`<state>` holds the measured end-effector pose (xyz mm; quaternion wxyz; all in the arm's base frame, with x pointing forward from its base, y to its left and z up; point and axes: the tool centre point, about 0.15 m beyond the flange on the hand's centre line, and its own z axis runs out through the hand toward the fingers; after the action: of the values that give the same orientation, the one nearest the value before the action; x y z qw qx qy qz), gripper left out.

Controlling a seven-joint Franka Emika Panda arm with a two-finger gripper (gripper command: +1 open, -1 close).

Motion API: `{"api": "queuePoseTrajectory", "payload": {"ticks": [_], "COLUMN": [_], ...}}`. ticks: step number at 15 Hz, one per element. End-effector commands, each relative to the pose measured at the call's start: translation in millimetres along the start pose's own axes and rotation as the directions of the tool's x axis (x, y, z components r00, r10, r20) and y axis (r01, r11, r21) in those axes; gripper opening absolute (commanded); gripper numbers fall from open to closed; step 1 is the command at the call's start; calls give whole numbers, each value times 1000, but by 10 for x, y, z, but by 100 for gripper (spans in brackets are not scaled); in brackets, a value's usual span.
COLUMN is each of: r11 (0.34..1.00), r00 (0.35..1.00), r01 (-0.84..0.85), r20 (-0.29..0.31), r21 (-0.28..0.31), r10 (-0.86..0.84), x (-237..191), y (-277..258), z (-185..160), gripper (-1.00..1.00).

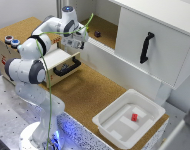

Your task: Grasp the purple block

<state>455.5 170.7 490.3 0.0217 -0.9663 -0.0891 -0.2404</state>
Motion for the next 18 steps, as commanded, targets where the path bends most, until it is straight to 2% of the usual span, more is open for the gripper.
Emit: {"api": "queuePoseTrajectory", "payload": {"ticks": [1, 3, 4, 8, 11, 14, 18], "r11": [977, 968, 967, 959, 956, 948, 946], "r00": [990, 986, 984, 982, 982, 983, 977], "r01": [-123, -150, -168, -179, -188, -184, -209], "r20": [-87, -98, -93, -97, -46, -34, -27], "r21": [-176, -202, -193, -220, -224, -259, -249], "r10": [109, 132, 152, 161, 183, 182, 209], "x": [642, 910, 1055, 1506, 1720, 1917, 2099], "y": [-201, -197, -189, -191, -93, -26, 30], "z": [373, 478, 526, 652, 821, 933, 1000], "gripper": [100, 100, 100, 100, 100, 100, 100]}}
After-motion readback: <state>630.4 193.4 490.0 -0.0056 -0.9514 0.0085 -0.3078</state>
